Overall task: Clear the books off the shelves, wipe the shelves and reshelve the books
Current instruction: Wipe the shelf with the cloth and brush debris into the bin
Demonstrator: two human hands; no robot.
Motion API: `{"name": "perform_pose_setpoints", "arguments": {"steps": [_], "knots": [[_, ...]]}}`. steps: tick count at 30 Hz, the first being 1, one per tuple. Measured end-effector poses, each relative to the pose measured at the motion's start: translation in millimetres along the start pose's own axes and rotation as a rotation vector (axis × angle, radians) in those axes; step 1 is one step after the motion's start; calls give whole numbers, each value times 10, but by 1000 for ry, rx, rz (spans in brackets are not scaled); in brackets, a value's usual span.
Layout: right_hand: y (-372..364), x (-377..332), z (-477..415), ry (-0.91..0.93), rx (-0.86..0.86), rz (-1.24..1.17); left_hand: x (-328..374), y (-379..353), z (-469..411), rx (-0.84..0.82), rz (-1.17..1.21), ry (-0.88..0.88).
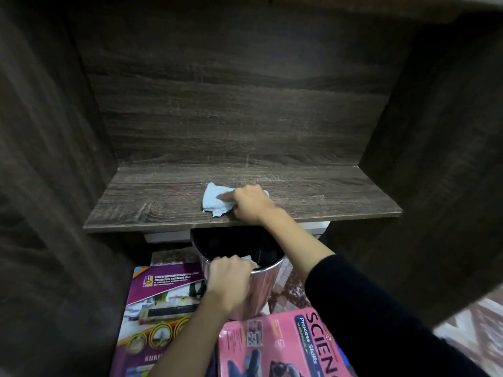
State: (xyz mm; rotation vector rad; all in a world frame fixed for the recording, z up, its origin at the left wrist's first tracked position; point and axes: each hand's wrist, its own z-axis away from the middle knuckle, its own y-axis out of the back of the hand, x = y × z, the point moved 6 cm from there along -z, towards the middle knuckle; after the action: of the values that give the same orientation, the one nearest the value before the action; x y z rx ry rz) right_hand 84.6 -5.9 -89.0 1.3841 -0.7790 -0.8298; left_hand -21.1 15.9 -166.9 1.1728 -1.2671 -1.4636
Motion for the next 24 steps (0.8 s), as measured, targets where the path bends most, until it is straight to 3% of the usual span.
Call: {"name": "perform_pose_setpoints", "arguments": {"steps": [15, 20, 24], "knots": [[-85, -43, 438, 54, -13, 27, -34, -40, 194, -26, -41, 10], [-44, 133, 612, 28, 0, -245, 0, -40, 208, -53, -45, 1], [167, 461, 844, -76, 120, -451, 97, -11, 155, -50, -25, -9]]}}
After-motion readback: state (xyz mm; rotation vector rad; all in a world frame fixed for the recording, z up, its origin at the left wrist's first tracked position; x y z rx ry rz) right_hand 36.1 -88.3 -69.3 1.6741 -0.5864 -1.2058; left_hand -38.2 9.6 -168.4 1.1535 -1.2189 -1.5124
